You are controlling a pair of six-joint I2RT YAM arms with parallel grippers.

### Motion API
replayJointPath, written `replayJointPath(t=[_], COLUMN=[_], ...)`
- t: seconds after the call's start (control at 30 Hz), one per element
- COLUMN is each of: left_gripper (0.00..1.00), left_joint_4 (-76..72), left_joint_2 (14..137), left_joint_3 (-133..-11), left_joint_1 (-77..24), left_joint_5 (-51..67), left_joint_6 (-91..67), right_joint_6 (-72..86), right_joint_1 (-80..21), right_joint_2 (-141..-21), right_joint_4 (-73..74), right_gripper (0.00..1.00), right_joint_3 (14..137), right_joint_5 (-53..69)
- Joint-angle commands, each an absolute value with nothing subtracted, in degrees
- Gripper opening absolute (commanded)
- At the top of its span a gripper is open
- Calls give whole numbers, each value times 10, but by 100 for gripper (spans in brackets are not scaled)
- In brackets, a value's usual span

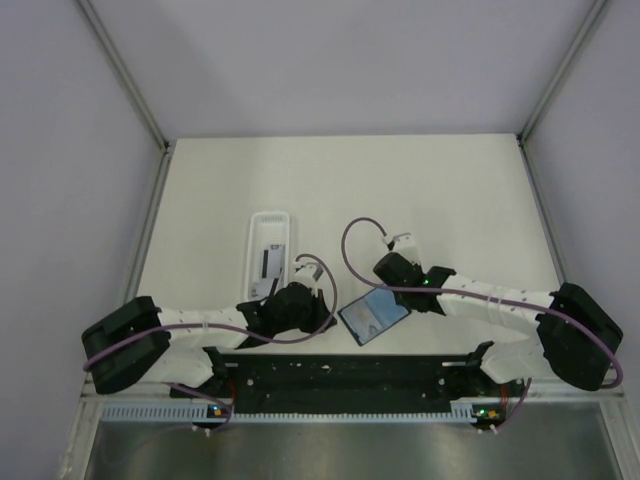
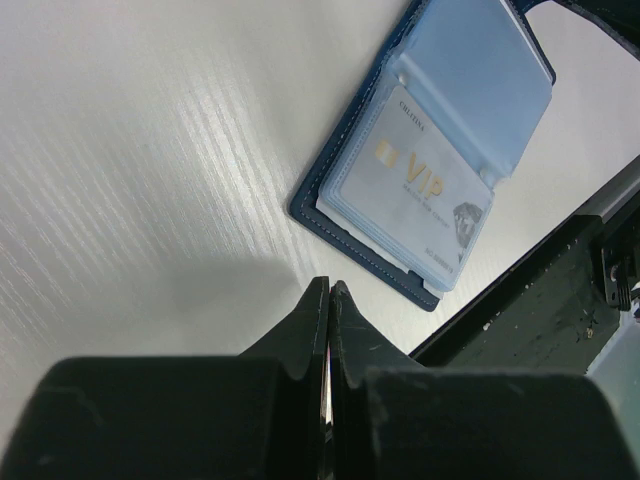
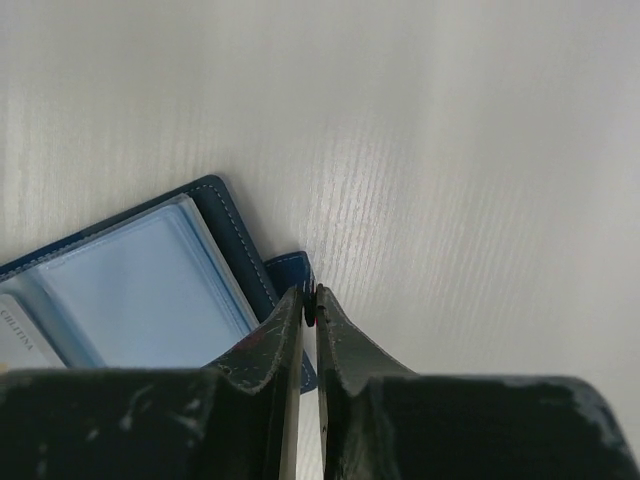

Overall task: Put the credit cards into the card holder
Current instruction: Close the card holder at the center of the board.

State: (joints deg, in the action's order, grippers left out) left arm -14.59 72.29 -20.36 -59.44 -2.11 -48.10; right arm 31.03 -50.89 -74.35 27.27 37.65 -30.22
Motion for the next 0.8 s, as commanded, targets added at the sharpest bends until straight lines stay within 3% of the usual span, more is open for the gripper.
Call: replayJointPath(t=[0.0,0.2,0.43,0.77], left_gripper=[0,0,0,0], left_joint_4=[-173,-192,-233,-229], left_joint_2=[732,758,816,797], left_joint_3=[-220,-228,-247,-248], left_joint_1=[-597,-596,-597,-596], left_joint_5=[-13,-3,40,5], left_joint_6=[-482,-476,-475,-478], right_joint_6=[303,300,286,323], right_joint_1=[-513,-514,-513,-515], right_joint_2=[-734,-651,-535,-505], right_joint_4=[251,239,219,146], right_gripper=[2,0,0,0], right_joint_3=[397,372,352,312], right_joint_5=[-317,-280,-151,59])
